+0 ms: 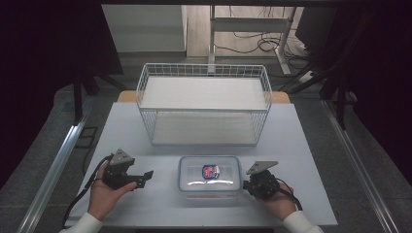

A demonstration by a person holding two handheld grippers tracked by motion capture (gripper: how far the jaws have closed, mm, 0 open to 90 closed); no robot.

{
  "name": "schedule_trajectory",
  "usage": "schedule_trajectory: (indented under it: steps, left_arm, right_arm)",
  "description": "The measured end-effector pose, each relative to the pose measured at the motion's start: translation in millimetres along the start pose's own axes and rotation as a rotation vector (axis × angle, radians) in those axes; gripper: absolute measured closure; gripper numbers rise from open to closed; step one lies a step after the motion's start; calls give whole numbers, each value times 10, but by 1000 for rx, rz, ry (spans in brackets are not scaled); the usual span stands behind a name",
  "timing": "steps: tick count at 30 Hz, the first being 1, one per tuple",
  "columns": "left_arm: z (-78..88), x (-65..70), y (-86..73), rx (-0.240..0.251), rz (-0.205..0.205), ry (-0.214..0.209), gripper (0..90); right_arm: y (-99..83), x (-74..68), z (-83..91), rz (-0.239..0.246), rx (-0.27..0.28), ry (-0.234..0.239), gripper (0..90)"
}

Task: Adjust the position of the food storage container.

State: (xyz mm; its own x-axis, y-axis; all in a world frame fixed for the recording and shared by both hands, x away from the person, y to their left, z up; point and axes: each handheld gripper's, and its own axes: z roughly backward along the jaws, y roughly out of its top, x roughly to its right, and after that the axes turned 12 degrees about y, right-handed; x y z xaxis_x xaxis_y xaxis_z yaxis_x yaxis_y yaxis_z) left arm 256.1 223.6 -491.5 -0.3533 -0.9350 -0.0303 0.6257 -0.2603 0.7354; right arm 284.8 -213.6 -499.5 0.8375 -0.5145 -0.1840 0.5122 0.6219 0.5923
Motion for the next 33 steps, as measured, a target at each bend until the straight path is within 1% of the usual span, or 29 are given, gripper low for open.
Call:
schedule_trajectory:
  steps: [2, 4, 6, 8, 9, 16, 17, 19, 20, 21, 23, 24, 25, 26, 27, 28, 29, 30, 31, 32, 33]
  left_arm:
    - [-5, -6, 4, 1, 4, 0, 150]
    - [-16, -15, 10, 0, 4, -2, 150]
    - [-21, -16, 11, -1, 3, -3, 150]
    - [-29, -13, 10, -3, 1, -6, 150]
    - [-31, -9, 8, -2, -3, -10, 150]
    - [-22, -5, -4, -3, -7, -11, 150]
    - [-11, 0, -15, -4, -11, -10, 150]
    - [-3, 8, -22, -3, -12, -9, 150]
    - [18, 23, -36, 0, -23, -5, 150]
    - [30, 29, -42, -1, -29, -2, 149]
    - [53, 45, -55, 1, -29, 2, 146]
    - [53, 45, -55, 1, -29, 2, 142]
    - [76, 53, -63, 8, -24, 6, 141]
    - [76, 53, -63, 8, -24, 6, 141]
    - [100, 53, -67, 13, -18, 8, 141]
    - [109, 53, -69, 14, -14, 6, 142]
    - [109, 53, -69, 14, -14, 6, 141]
    - [123, 61, -72, 17, 0, -10, 142]
    - [123, 61, -72, 17, 0, -10, 144]
    - [139, 78, -69, 22, 29, -50, 146]
    - [145, 86, -64, 26, 43, -74, 149]
  right_arm:
    - [18, -12, -9, -4, 7, 3, 890]
    - [59, -42, -41, 6, 9, 4, 890]
    - [85, -61, -71, 16, 9, -6, 890]
    - [97, -69, -83, 15, 8, -9, 890]
    - [117, -65, -105, 23, 9, -7, 890]
    - [137, -59, -116, 12, 13, 0, 889]
    - [134, -41, -90, 10, 18, -16, 889]
    - [132, -25, -74, 7, 23, -22, 889]
    - [121, 13, -29, 1, 32, -44, 888]
    - [117, 35, -3, -9, 42, -51, 888]
    - [112, 78, 55, -25, 64, -68, 871]
    - [112, 78, 55, -25, 64, -68, 871]
    - [111, 118, 116, -40, 98, -86, 849]
    - [111, 118, 116, -40, 98, -86, 849]
    - [105, 145, 166, -57, 117, -89, 799]
    - [98, 154, 185, -64, 127, -107, 713]
    - [98, 154, 185, -64, 127, -107, 713]
    - [80, 171, 218, -115, 171, -143, 471]
    - [80, 171, 218, -115, 171, -143, 471]
    - [59, 200, 266, -175, 232, -113, 338]
    - [50, 217, 290, -202, 255, -90, 308]
